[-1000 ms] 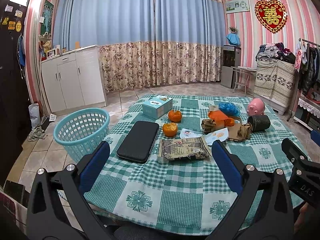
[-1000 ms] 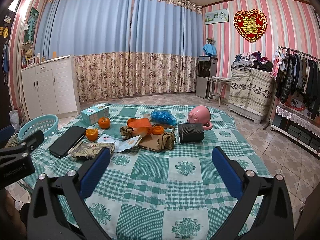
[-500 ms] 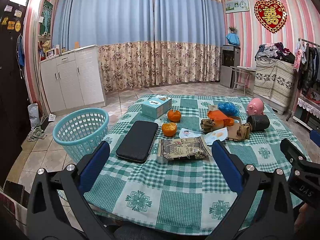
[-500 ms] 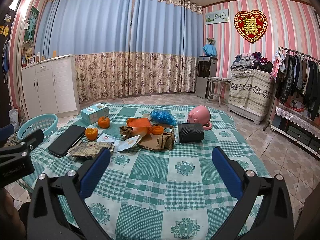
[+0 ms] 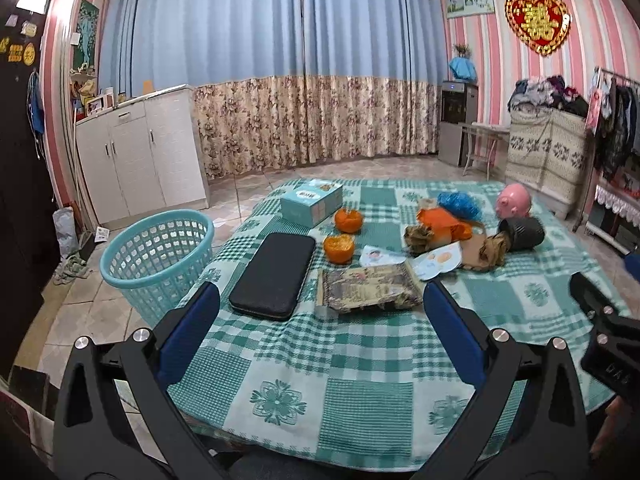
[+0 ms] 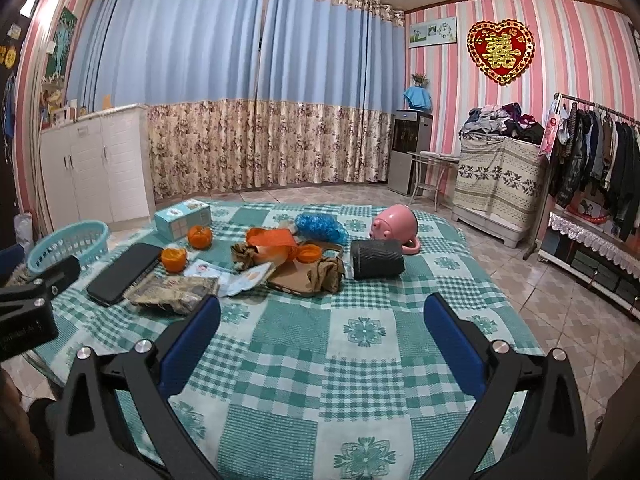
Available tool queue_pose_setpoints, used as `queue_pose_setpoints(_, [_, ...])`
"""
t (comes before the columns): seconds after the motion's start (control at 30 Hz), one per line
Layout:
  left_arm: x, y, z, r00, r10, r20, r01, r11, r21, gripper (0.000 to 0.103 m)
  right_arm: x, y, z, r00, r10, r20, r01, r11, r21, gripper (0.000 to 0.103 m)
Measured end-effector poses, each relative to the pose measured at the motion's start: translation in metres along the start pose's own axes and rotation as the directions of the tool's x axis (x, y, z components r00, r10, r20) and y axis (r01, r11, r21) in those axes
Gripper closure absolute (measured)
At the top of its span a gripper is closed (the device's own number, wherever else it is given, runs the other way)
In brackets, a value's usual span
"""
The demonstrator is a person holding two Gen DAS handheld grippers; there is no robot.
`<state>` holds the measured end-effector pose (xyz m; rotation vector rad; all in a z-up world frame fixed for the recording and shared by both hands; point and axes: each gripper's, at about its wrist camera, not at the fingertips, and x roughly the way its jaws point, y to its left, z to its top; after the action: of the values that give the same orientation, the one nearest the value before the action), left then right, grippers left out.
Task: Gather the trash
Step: 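Grasp the printed snack wrapper with the left tool while the right tool grasps the white paper card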
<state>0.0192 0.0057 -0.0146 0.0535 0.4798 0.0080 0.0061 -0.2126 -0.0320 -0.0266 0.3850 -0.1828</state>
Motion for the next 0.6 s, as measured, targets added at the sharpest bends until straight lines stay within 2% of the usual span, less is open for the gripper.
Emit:
queue_pose_setpoints(0.17, [0.03, 0.013, 0.003, 0.997, -0.009, -0.071, 0.009, 1.0, -0.001, 0.005, 0.021, -0.004, 0.004, 1.0, -0.028, -0.007, 0.028, 0.999, -0.026, 0.004])
queue_pose_setpoints(0.37, [0.074, 0.023, 0.012, 0.989, -0.045, -0.138, 0.04, 0.998, -0.039, 0.005, 0.056, -0.007, 0.01, 0.999, -0.004, -0.048, 0.003, 1.0, -0.018, 0.004])
queue_pose_setpoints(0.47, [0.102, 0.014, 0.012, 0.978, -0.053, -0.201, 0.047, 0.998, -0.035, 0.005, 0.076, -0.014, 0.011, 0.998, -0.022, -0.064, 0.021, 1.0, -0.017, 0.004])
queue_pose_setpoints(0.6, [0.127, 0.003, 0.009, 0.969, -0.069, -0.236, 0.063, 0.998, -0.031, 0.005, 0.103, -0.019, 0.014, 0.992, -0.093, -0.087, 0.087, 0.993, -0.074, 0.004])
